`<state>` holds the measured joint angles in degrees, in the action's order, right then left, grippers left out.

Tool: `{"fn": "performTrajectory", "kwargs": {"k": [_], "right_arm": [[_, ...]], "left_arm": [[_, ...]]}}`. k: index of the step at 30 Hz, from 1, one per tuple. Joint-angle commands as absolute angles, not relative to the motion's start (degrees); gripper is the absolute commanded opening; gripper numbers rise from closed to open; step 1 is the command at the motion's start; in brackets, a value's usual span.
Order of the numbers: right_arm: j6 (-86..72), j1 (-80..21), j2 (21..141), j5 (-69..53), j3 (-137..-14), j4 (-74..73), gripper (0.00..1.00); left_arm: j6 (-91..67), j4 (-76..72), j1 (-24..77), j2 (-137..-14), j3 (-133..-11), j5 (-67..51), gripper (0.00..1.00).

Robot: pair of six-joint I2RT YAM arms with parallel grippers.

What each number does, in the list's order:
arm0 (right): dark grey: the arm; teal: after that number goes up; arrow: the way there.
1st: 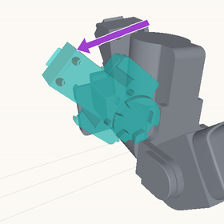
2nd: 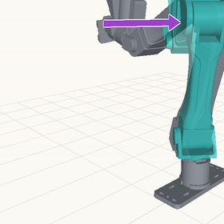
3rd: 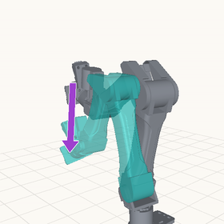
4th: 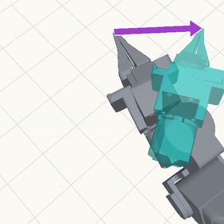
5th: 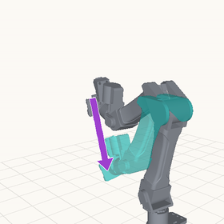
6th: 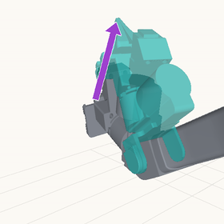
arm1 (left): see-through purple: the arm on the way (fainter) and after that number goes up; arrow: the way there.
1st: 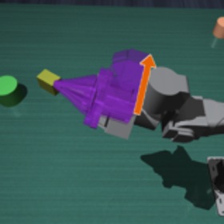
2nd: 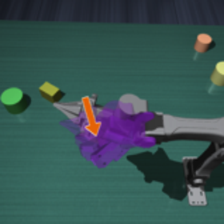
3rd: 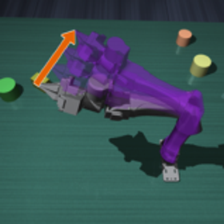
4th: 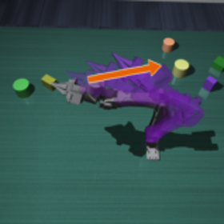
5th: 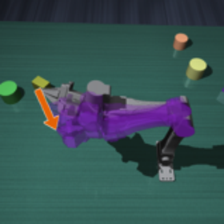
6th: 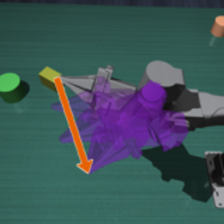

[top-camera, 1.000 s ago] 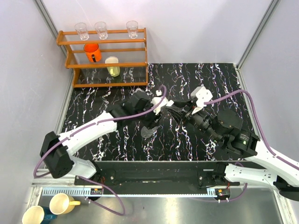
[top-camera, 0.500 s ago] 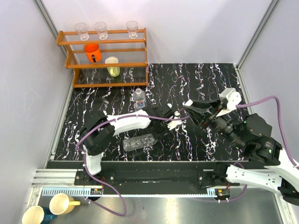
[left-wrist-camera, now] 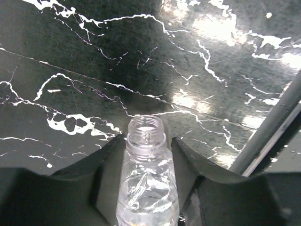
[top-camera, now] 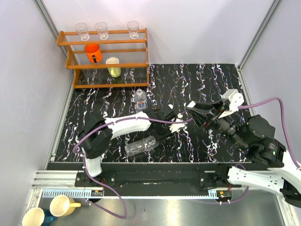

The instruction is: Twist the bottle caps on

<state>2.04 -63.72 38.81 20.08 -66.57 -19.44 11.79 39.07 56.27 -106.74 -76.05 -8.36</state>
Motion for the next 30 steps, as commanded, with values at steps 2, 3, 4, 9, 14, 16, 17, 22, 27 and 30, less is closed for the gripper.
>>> {"fn": "performTrajectory", "kwargs": {"k": [2,3,4,9,14,16,17,22,27,30], "right_arm": [[1.76,-64.16,38.94,21.27,-66.88,-18.19,0.27],[1.76,-64.16,39.02,21.27,-66.97,-18.37,0.27],[1.76,-64.16,39.2,21.27,-67.06,-18.37,0.27],[1.58,-64.16,39.64,21.27,-67.24,-18.54,0.27],[1.67,-64.25,39.9,21.36,-68.29,-19.51,0.27],[1.67,-64.25,39.9,21.45,-68.73,-20.3,0.29],[1.58,-64.16,39.9,21.53,-68.73,-20.56,0.29],[1.58,-64.25,39.99,21.45,-68.64,-20.74,0.3],[1.58,-64.16,40.78,20.92,-69.08,-20.83,0.31],[1.5,-64.16,41.31,20.57,-69.78,-20.92,0.31]], "left_arm": [[13.36,38.06,56.95,-99.23,-74.8,-9.84,0.61],[13.53,38.06,57.04,-98.62,-74.19,-9.67,0.66],[13.88,38.06,57.13,-97.4,-73.92,-9.58,0.71],[14.94,38.75,57.3,-93.79,-71.72,-8.62,0.98],[15.73,42.53,57.3,-89.22,-68.3,-9.14,0.99],[16.61,43.33,57.3,-85.53,-63.4,-8.44,0.99],[16.61,43.33,57.3,-83.26,-61.63,-7.48,0.99],[14.33,42.19,57.3,-77.62,-53.36,-3.34,0.99],[13.45,41.22,57.22,-75.85,-51.59,-2.03,0.99],[14.94,39.55,56.96,-77.95,-50.71,-0.44,0.99]]}}
